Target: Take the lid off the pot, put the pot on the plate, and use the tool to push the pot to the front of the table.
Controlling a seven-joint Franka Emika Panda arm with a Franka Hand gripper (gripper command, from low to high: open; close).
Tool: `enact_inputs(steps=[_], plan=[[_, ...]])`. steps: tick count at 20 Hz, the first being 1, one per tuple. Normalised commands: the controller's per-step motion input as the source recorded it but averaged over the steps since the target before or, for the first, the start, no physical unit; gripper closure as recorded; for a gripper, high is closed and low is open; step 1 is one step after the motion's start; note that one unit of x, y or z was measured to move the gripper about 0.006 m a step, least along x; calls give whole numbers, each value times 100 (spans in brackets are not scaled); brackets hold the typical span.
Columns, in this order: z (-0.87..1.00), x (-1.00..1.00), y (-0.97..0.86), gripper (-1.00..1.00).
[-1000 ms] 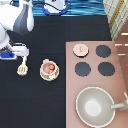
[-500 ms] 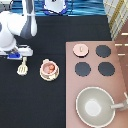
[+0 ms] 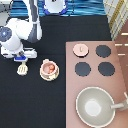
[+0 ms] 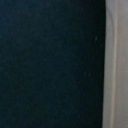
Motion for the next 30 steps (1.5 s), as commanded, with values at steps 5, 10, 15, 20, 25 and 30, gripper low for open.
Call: enact_inputs(steps=[5, 10, 15, 20, 25, 30], plan=[[0, -26, -10, 100], [0, -17, -2, 100], [37, -27, 0, 100], [80, -55, 10, 100], [75, -66, 25, 100], [47, -46, 42, 100]])
